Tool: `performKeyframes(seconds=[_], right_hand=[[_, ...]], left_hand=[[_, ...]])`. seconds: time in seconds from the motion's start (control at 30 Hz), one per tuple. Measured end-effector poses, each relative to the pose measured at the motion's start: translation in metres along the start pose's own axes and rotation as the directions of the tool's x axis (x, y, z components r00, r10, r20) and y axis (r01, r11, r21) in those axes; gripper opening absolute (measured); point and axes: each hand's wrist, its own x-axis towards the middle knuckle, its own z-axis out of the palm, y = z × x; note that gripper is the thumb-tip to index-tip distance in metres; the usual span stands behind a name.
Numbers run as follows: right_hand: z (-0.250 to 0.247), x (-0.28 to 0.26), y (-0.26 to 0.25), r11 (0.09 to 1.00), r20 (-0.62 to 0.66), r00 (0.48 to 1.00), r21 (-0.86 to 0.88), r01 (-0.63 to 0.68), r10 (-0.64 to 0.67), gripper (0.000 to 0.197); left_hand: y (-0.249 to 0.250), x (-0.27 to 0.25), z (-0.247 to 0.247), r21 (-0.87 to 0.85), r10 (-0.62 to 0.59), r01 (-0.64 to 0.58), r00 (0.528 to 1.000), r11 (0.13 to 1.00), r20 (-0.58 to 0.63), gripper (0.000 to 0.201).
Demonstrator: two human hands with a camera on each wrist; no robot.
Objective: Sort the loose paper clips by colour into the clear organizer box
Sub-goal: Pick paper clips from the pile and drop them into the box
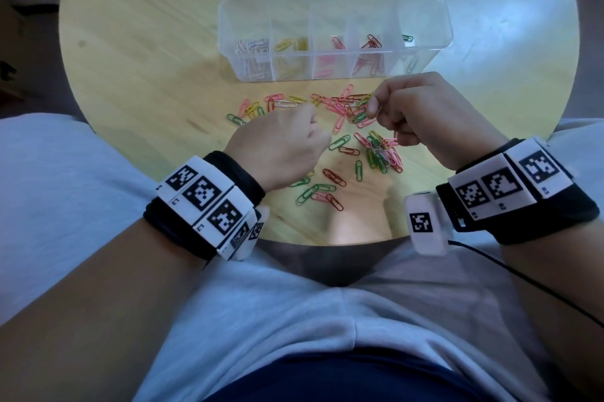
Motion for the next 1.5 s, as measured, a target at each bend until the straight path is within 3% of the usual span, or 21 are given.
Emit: performKeyframes(seconds=[0.17,0.33,0.57,0.77,0.87,0.97,1.03,1.07,1.2,1.33,1.5], right_hand=[[0.003,0.000,0.004,0.967,-0.008,1.000,-0.255,-0.026,0.025,0.027],[0.004,0.003,0.011,0.809,-0.030,0.999,-0.588,0.008,-0.032,0.014],[0.018,0.002,0.009,0.704,-0.034,0.999,-0.711,-0.001,-0.033,0.014],[0.022,0.002,0.008,0.695,-0.021,0.999,-0.719,0.015,-0.043,0.022],[0.018,0.001,0.007,0.809,0.025,0.999,-0.586,0.031,-0.021,0.027],[0.007,0.000,0.001,0.993,0.061,0.995,-0.095,-0.074,0.080,0.024],[0.000,0.000,-0.003,0.960,0.159,0.983,0.249,-0.128,0.090,0.018],[-0.003,0.000,-0.005,0.933,0.203,0.976,0.331,-0.143,0.078,0.018],[-0.008,0.003,-0.015,0.870,0.294,0.954,0.456,-0.188,0.052,0.021],[-0.009,0.014,-0.034,0.826,0.099,0.995,0.559,-0.069,0.016,0.023],[-0.010,0.035,-0.074,0.871,-0.105,0.993,0.482,0.092,-0.047,0.023]], left_hand=[[-0.001,0.002,-0.008,-0.143,-0.003,0.006,1.000,0.990,0.019,0.016],[-0.004,0.000,-0.010,-0.198,0.016,-0.003,0.998,0.980,0.062,0.005],[-0.004,-0.001,-0.012,-0.251,0.037,-0.032,0.999,0.967,0.017,0.023],[-0.005,0.000,-0.007,-0.203,0.037,-0.026,0.998,0.979,0.052,0.029],[-0.006,0.000,-0.009,-0.205,0.030,-0.029,1.000,0.978,0.005,0.027],[-0.006,-0.002,-0.014,-0.268,0.032,-0.033,0.999,0.963,-0.010,0.023],[-0.005,-0.002,-0.016,-0.305,0.037,-0.037,0.999,0.952,-0.007,0.021],[-0.005,-0.003,-0.017,-0.313,0.044,-0.043,0.999,0.949,-0.005,0.020],[-0.002,0.004,-0.027,-0.271,0.070,-0.073,0.997,0.960,-0.023,0.044],[0.005,0.011,-0.040,-0.214,0.068,-0.071,0.997,0.974,-0.020,0.046],[0.019,0.016,-0.061,-0.131,0.053,-0.061,0.997,0.989,-0.063,0.048]])
